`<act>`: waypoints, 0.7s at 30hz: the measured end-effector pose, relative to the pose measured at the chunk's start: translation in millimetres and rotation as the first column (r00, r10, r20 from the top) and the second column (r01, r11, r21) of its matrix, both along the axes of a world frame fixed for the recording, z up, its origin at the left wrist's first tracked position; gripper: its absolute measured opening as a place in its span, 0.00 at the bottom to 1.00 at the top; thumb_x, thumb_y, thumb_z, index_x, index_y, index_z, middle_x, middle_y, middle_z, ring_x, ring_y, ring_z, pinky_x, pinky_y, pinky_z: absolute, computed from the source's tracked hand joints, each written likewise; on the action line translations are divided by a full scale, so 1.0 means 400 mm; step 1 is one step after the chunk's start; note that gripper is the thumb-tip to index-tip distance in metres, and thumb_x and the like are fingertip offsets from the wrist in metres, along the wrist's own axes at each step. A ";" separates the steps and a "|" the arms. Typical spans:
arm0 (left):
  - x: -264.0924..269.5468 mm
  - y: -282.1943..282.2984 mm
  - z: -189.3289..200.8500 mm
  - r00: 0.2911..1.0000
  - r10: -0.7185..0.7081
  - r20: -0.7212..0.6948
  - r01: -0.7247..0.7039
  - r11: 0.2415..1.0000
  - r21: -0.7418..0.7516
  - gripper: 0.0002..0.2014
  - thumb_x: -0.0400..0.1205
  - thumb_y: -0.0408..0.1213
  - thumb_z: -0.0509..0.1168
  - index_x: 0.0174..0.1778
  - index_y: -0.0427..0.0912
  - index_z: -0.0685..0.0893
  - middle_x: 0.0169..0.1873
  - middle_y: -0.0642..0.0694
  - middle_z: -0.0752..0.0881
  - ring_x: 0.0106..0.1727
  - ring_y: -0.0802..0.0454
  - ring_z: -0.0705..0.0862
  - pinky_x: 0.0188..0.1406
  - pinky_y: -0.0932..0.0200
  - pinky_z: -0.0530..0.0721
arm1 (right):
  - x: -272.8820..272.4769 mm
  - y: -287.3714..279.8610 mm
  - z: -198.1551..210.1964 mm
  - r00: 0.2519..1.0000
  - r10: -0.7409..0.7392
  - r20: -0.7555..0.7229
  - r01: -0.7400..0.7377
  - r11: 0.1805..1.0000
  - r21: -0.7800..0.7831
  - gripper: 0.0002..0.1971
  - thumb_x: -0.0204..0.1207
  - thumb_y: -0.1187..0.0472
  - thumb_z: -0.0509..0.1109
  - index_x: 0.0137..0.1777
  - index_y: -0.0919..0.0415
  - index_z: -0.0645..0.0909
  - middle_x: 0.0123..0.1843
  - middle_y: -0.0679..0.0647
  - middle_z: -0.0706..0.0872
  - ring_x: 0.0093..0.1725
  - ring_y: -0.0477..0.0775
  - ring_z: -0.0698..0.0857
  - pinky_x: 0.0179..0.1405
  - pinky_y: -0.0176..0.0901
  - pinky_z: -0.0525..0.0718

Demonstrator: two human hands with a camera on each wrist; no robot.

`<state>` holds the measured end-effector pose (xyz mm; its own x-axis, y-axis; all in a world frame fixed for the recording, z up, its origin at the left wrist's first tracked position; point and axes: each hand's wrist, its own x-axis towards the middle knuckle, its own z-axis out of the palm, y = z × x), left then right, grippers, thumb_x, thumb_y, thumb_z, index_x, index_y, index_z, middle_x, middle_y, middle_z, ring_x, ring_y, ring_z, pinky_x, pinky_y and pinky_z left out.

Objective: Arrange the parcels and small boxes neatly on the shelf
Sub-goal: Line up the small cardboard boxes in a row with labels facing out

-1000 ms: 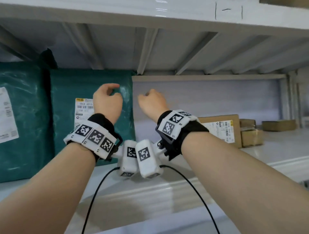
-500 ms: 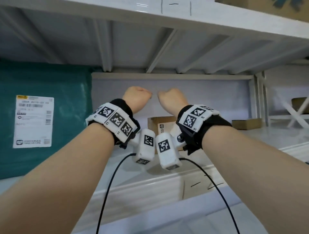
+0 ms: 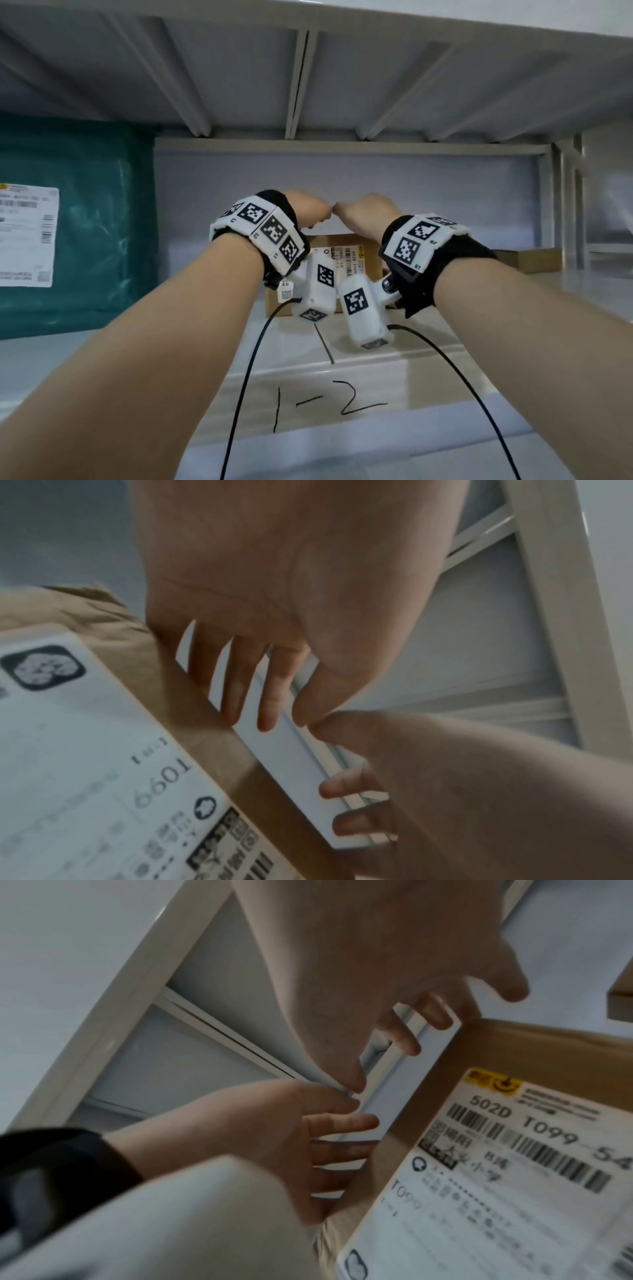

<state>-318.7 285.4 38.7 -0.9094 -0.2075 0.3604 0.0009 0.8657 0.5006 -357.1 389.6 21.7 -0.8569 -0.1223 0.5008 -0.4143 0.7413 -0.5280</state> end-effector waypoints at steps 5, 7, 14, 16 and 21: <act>0.009 -0.003 -0.005 0.987 0.050 0.150 -0.022 0.982 -0.186 0.22 0.74 0.57 0.67 0.56 0.45 0.82 0.55 0.45 0.86 0.46 0.49 0.83 0.42 0.57 0.77 | -0.007 0.000 -0.018 0.996 0.055 0.071 -0.054 0.998 -0.013 0.22 0.87 0.55 0.49 0.67 0.69 0.77 0.68 0.66 0.81 0.66 0.62 0.81 0.61 0.45 0.76; 0.011 -0.012 -0.008 0.983 0.089 0.161 -0.041 0.958 -0.283 0.27 0.71 0.58 0.69 0.60 0.44 0.82 0.60 0.46 0.86 0.53 0.49 0.85 0.47 0.57 0.80 | -0.009 -0.005 -0.018 0.992 0.104 0.078 -0.100 0.994 -0.051 0.22 0.88 0.57 0.49 0.70 0.70 0.75 0.70 0.67 0.79 0.69 0.63 0.79 0.62 0.46 0.76; 0.030 -0.078 -0.004 0.993 0.089 0.083 -0.067 0.968 -0.242 0.35 0.76 0.56 0.69 0.74 0.38 0.73 0.68 0.43 0.81 0.68 0.46 0.81 0.66 0.53 0.78 | 0.019 -0.092 0.022 0.973 0.223 -0.058 -0.229 0.962 -0.147 0.20 0.83 0.57 0.56 0.66 0.70 0.78 0.66 0.66 0.82 0.65 0.66 0.82 0.47 0.44 0.75; 0.033 -0.112 -0.002 0.994 0.093 0.057 -0.079 0.976 -0.205 0.33 0.77 0.60 0.66 0.71 0.40 0.77 0.63 0.45 0.85 0.61 0.47 0.84 0.58 0.55 0.80 | 0.033 -0.121 0.041 0.966 0.231 -0.120 -0.249 0.954 -0.165 0.21 0.82 0.56 0.56 0.64 0.70 0.79 0.63 0.66 0.83 0.63 0.66 0.82 0.46 0.45 0.76; 0.060 -0.210 -0.019 0.995 0.102 0.013 -0.100 0.990 -0.098 0.31 0.83 0.61 0.52 0.70 0.40 0.78 0.64 0.40 0.83 0.59 0.45 0.84 0.57 0.54 0.80 | 0.060 -0.179 0.055 0.961 0.202 -0.188 -0.240 0.948 -0.210 0.17 0.82 0.58 0.57 0.52 0.71 0.82 0.50 0.66 0.84 0.53 0.65 0.82 0.49 0.47 0.76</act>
